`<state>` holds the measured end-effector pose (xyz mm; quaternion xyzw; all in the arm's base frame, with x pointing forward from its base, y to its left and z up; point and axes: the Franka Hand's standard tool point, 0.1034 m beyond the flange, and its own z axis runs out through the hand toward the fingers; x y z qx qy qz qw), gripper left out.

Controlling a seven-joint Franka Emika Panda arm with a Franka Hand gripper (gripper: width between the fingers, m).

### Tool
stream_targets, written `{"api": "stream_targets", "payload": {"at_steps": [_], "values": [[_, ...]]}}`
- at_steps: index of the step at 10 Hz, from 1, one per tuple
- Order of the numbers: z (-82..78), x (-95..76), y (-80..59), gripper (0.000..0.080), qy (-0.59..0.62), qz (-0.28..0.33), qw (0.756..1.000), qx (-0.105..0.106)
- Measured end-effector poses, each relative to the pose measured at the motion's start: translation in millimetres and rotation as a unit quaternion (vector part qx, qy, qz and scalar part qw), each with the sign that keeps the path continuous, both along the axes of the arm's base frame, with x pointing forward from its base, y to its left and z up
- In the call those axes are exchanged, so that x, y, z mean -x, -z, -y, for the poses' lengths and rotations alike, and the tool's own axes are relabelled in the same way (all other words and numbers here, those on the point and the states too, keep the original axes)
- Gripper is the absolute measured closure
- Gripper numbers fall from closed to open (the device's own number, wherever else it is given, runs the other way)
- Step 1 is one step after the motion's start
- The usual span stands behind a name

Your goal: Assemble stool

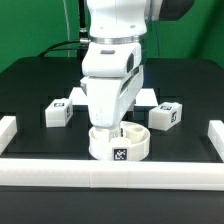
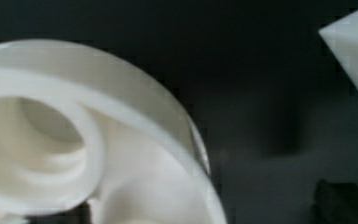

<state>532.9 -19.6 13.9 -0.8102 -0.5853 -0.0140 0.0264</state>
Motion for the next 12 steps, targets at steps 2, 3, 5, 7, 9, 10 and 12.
{"api": "stream_targets", "payload": {"at_steps": [2,3,5,7,9,10,12], "values": [[0.0,0.1,0.1,0.0528,0.000,0.000,1.000,0.000],[0.0,0.1,0.2,0.0528,0.000,0.000,1.000,0.000],[0.1,0.0,0.1,0.0769,0.000,0.000,1.000,0.000],[0.1,-0.3,-0.2,0.0769,0.000,0.000,1.000,0.000],[0.1,-0.3,-0.2,0.0769,0.000,0.000,1.000,0.000],[0.1,-0.3,-0.2,0.0769,0.000,0.000,1.000,0.000],[-1.4,-0.8,-0.2,0.0769,0.003,0.000,1.000,0.000]]}}
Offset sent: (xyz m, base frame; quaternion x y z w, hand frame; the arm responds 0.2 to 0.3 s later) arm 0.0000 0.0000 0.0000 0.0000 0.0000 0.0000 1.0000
